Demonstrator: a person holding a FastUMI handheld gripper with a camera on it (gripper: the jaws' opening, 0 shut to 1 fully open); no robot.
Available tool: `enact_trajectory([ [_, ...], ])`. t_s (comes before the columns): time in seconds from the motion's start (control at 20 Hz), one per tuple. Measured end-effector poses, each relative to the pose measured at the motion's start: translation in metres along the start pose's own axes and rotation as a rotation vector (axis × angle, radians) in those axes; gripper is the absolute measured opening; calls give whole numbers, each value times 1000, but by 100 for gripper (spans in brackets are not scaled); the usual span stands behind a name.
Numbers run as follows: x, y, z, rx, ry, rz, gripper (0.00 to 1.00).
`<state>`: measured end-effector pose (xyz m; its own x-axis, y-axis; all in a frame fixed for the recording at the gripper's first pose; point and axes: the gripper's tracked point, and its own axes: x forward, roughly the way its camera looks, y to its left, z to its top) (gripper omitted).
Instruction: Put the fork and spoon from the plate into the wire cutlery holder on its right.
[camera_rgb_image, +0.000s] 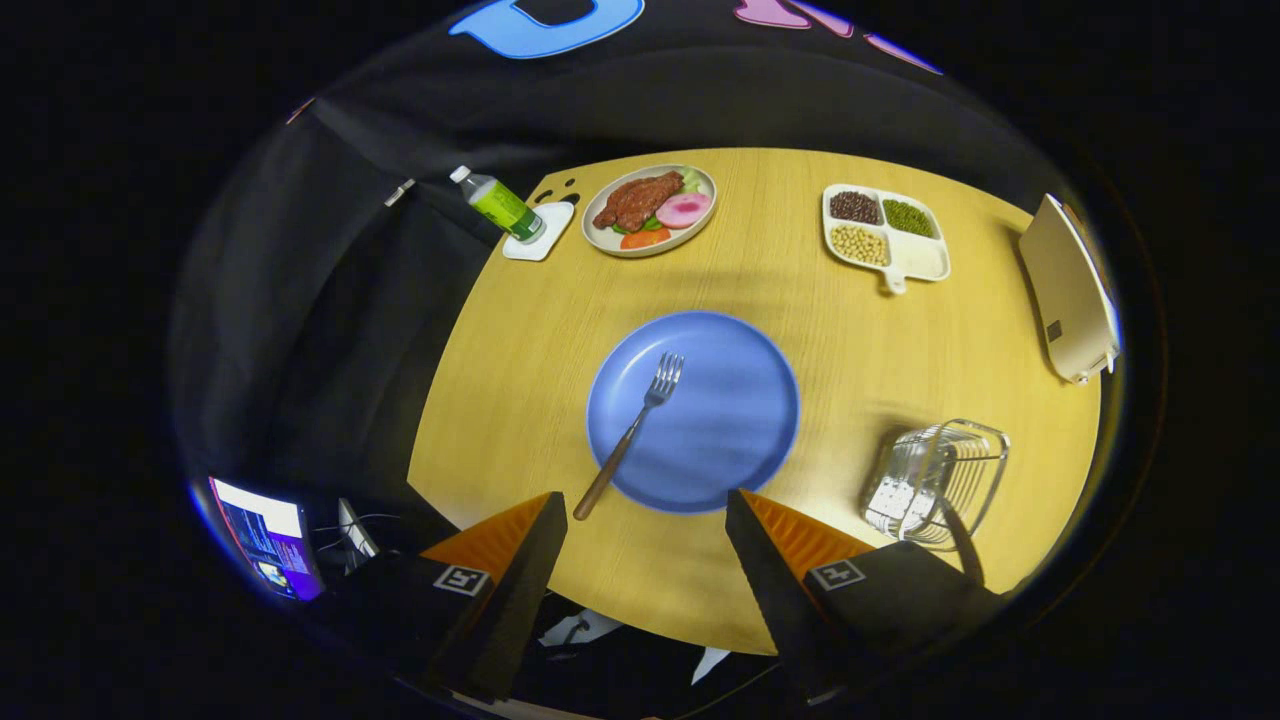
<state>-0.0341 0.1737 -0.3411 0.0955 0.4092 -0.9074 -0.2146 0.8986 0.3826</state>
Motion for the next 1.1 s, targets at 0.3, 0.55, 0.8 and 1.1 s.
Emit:
enact_trajectory([
  [0.3,72,0,-7,29,54,-77,100],
  [0.55,106,0,-6,92,59,-107,100],
  [0.8,120,-4,-15,92,85,-138,99],
  [1.1,116,-21,-22,87,100,-177,95],
])
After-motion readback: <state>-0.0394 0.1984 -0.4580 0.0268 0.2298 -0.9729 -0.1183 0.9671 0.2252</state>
